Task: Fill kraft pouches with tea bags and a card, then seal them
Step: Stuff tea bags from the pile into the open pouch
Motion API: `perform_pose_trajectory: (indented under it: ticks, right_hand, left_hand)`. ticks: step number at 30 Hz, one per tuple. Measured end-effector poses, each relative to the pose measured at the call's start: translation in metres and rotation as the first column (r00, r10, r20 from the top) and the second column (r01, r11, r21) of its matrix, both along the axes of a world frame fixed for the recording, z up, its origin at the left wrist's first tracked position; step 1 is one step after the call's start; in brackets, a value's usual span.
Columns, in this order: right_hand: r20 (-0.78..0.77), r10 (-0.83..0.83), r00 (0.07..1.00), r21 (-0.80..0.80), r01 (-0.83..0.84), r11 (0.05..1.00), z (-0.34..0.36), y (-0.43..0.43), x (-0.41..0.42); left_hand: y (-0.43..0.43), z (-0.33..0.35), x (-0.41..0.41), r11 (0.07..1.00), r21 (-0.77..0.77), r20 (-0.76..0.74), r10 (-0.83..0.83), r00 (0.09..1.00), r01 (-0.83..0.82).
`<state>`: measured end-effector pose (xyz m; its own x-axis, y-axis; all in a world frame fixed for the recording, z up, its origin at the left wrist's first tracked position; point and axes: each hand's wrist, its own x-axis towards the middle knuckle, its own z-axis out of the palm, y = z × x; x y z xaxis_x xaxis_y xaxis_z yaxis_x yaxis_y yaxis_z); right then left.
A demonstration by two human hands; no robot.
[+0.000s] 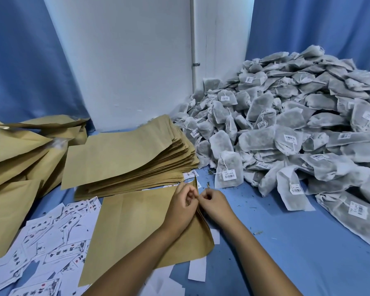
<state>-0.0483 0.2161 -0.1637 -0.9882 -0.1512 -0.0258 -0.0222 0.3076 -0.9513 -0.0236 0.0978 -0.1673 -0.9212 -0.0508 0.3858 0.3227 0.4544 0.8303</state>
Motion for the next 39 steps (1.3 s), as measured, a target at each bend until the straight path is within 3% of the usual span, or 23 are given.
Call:
perform_pose_trajectory:
  ticks: [3, 5, 7, 9, 12, 14, 19, 26, 31, 33, 36, 39]
  right_hand:
    - [0.072, 0.040, 0.997, 0.008, -0.041, 0.999, 0.006, 0.012, 0.000]
    - [0.178, 0.075, 0.981, -0.181, -0.042, 0.983, 0.011, 0.017, 0.001]
    - [0.212, 0.133, 0.968, -0.326, -0.059, 0.944, 0.017, 0.017, 0.003]
    - [0.188, 0.157, 0.970, -0.366, -0.079, 0.927, 0.020, 0.015, 0.004]
    - [0.233, 0.254, 0.939, -0.409, -0.142, 0.901, 0.025, 0.019, 0.002]
    - [0.249, 0.294, 0.923, -0.442, -0.162, 0.882, 0.026, 0.027, 0.000]
    - [0.203, 0.227, 0.952, -0.240, -0.176, 0.955, 0.031, 0.038, -0.008]
    - [0.195, 0.214, 0.957, -0.172, -0.182, 0.968, 0.031, 0.032, -0.012]
    - [0.100, 0.153, 0.983, 0.031, -0.157, 0.987, 0.034, 0.018, -0.011]
    - [0.029, 0.063, 0.998, 0.189, -0.067, 0.980, 0.030, 0.021, -0.014]
    - [-0.029, -0.007, 1.000, 0.342, 0.016, 0.940, 0.022, 0.033, -0.016]
    - [-0.238, 0.005, 0.971, 0.476, 0.112, 0.872, 0.034, 0.026, -0.015]
  left_hand:
    - [-0.002, 0.002, 0.000, 0.967, -0.254, -0.037, 0.019, 0.999, -0.028]
    - [-0.004, 0.014, -0.004, 0.849, -0.526, -0.209, -0.068, 0.976, -0.054]
    - [-0.002, 0.028, -0.014, 0.749, -0.659, -0.341, -0.218, 0.914, -0.067]
    - [0.002, 0.042, -0.027, 0.761, -0.646, -0.346, -0.232, 0.909, -0.052]
    - [0.011, 0.056, -0.042, 0.855, -0.518, -0.212, -0.157, 0.965, 0.025]
    - [0.014, 0.060, -0.050, 0.847, -0.531, -0.207, -0.164, 0.965, 0.030]
    - [0.018, 0.056, -0.057, 0.686, -0.728, -0.225, -0.238, 0.945, -0.001]
    - [0.013, 0.054, -0.052, 0.736, -0.677, -0.319, -0.287, 0.903, -0.006]
    - [0.002, 0.050, -0.047, 0.759, -0.650, -0.348, -0.256, 0.902, -0.035]
    - [-0.001, 0.053, -0.044, 0.794, -0.608, -0.366, -0.257, 0.894, -0.021]
    - [0.001, 0.059, -0.036, 0.789, -0.614, -0.458, -0.359, 0.813, 0.002]
    - [0.005, 0.066, -0.037, 0.767, -0.642, -0.477, -0.374, 0.795, -0.024]
